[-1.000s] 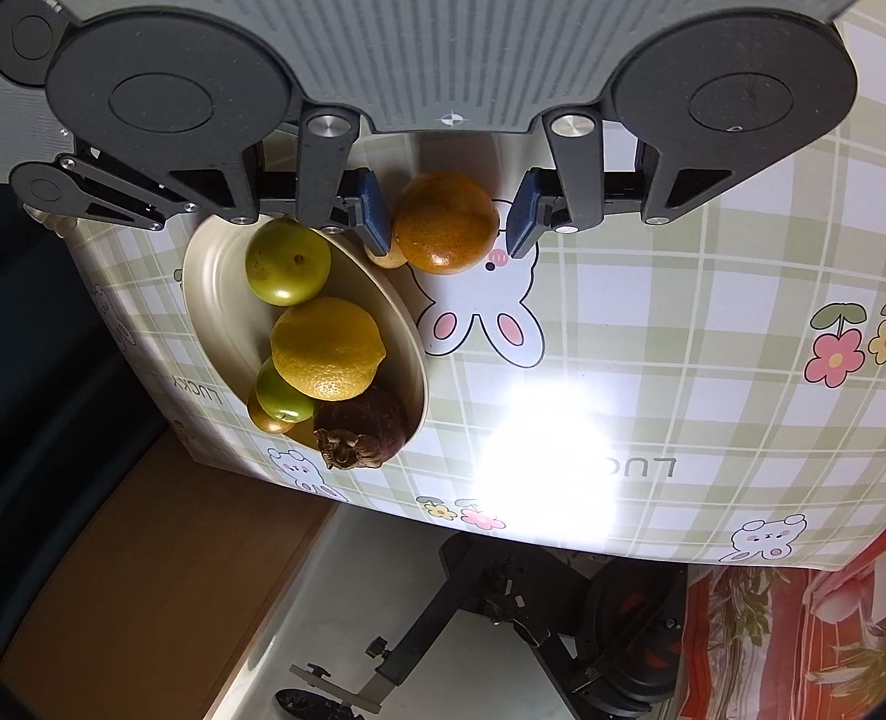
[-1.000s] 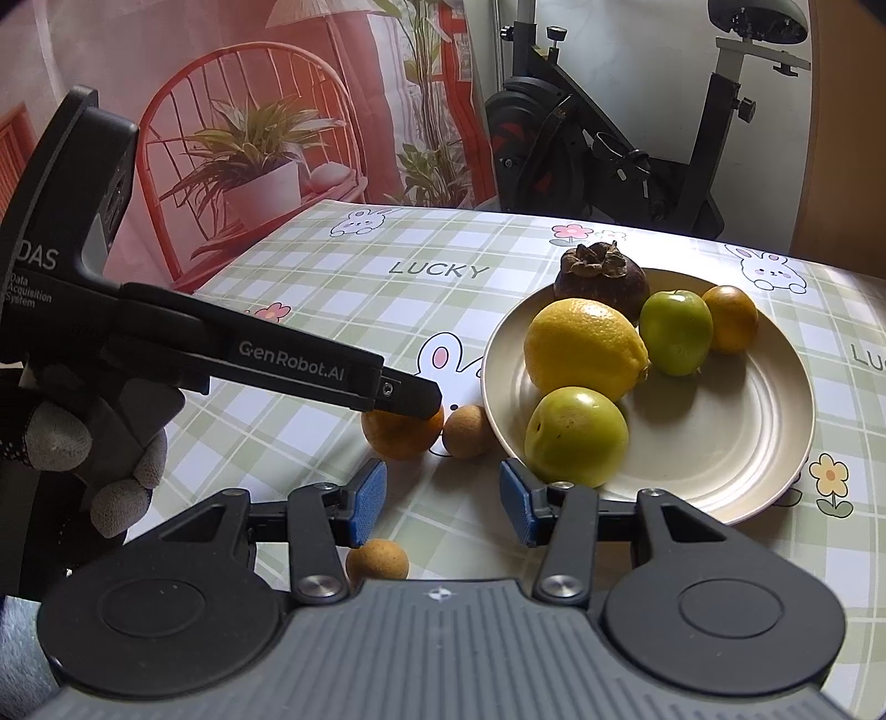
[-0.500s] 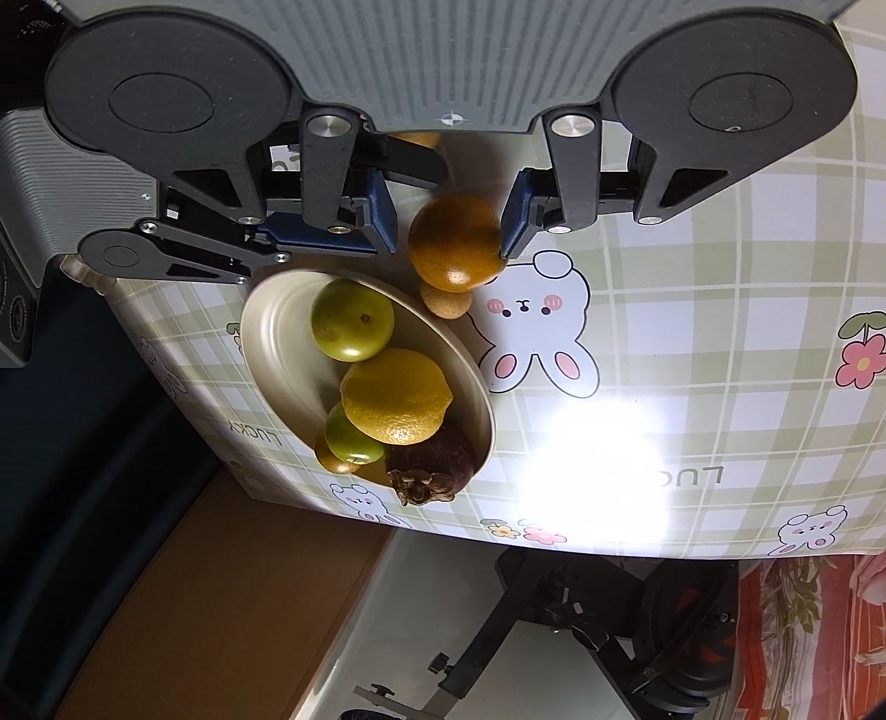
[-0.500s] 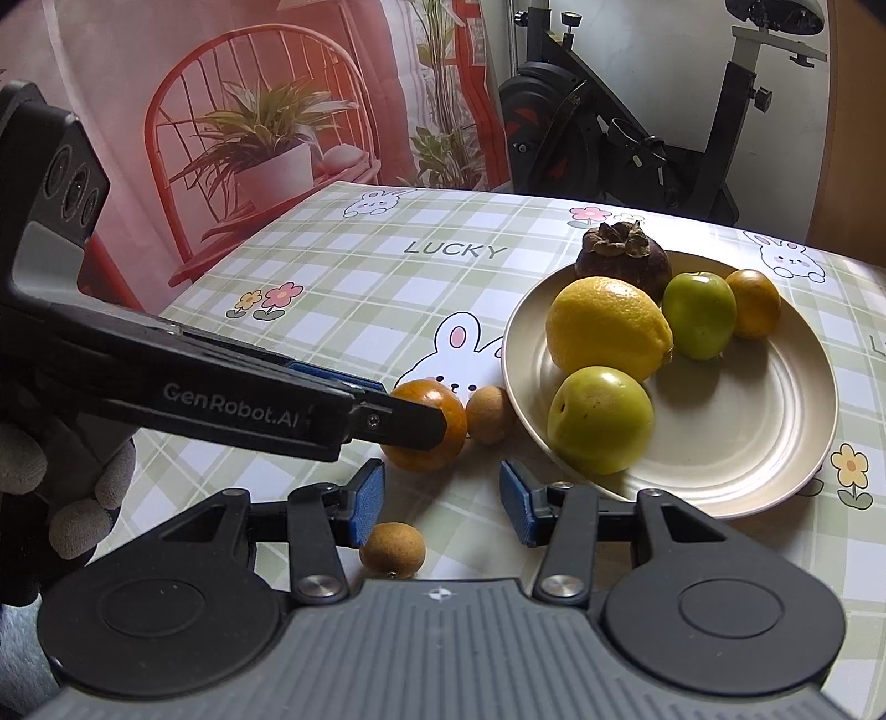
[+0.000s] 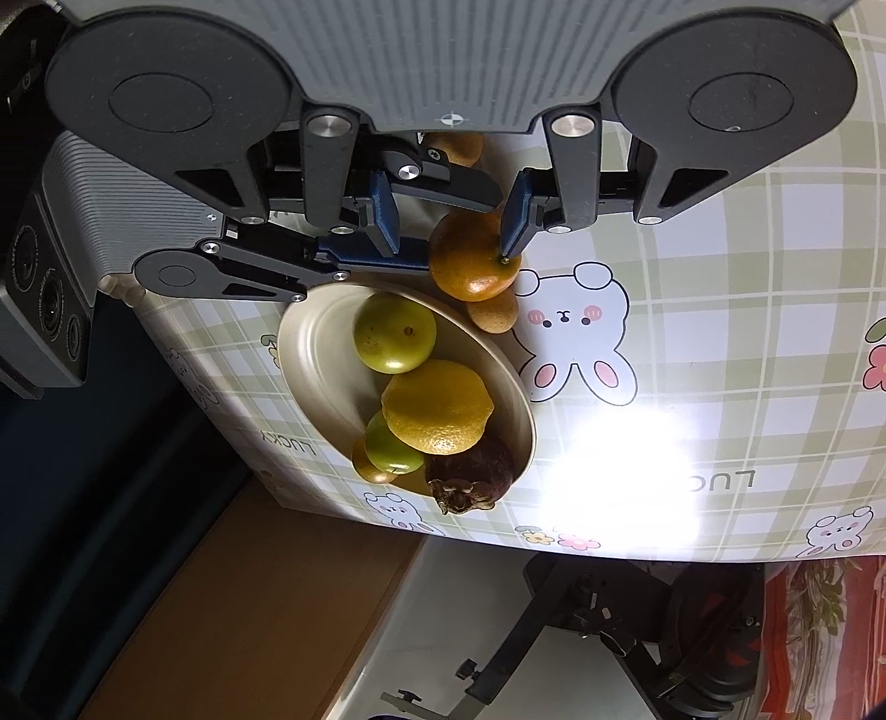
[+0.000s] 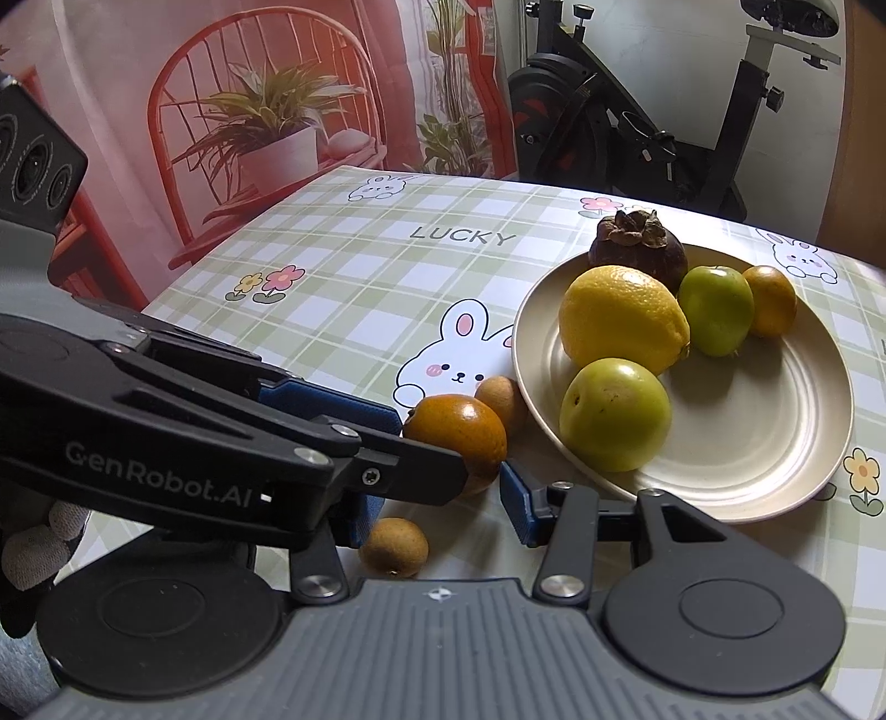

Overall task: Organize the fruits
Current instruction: 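Carry the dark orange fruit in the left gripper over the plate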

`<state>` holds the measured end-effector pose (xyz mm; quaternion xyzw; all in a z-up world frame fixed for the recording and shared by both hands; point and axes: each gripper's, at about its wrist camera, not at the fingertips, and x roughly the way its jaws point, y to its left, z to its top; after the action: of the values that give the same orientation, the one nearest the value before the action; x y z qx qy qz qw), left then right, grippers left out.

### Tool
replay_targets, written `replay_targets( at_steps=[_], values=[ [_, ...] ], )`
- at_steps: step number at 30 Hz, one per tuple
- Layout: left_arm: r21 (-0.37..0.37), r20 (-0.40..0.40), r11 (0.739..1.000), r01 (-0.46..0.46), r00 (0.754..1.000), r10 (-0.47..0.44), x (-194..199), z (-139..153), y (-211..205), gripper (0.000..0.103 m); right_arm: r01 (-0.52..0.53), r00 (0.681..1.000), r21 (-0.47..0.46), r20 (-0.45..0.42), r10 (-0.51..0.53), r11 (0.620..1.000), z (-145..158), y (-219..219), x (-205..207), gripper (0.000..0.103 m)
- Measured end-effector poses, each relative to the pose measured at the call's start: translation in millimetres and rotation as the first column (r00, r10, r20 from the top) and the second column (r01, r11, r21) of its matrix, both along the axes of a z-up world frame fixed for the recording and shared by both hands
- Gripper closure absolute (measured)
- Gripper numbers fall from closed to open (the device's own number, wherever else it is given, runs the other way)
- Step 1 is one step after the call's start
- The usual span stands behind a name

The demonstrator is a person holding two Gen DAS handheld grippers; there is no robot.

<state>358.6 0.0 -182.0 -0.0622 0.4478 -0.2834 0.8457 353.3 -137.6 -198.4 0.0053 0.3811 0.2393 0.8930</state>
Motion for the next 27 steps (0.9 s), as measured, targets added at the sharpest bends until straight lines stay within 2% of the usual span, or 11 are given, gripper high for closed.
replay_targets(
  at_steps=[3,5,11,15,27],
  values=[
    [-0.019,0.006,1.0,-0.018,1.0,0.018,2.9,4.6,5.1,0.062,-0.002,1.0,-0.009,0.015,0.002,1.0,0.7,1.5,0.6,0.057],
    [-0.045,0.003,0.998,-0.054,0.999,0.054,7.2,8.0,12.9,0.061,-0.003,1.0,-0.009,0.021,0.003,1.0,0.8,1.2,0.5,0.062],
    [-0.085,-0.063,0.985,-0.148,0.988,0.143,25.9,-3.0,25.7,0.061,-0.007,1.0,-0.001,0.02,0.007,1.0,0.1,0.3,2.7,0.062],
    [-0.123,-0.116,0.984,-0.128,0.987,0.114,28.6,-11.8,22.4,0.061,-0.007,1.0,0.001,0.019,0.007,1.0,-0.1,-0.4,2.8,0.062],
    [-0.085,-0.098,0.993,-0.083,0.992,0.074,18.5,-11.4,11.5,0.061,0.01,1.0,-0.003,-0.001,-0.01,1.0,-3.1,1.3,7.3,0.058]
  ],
)
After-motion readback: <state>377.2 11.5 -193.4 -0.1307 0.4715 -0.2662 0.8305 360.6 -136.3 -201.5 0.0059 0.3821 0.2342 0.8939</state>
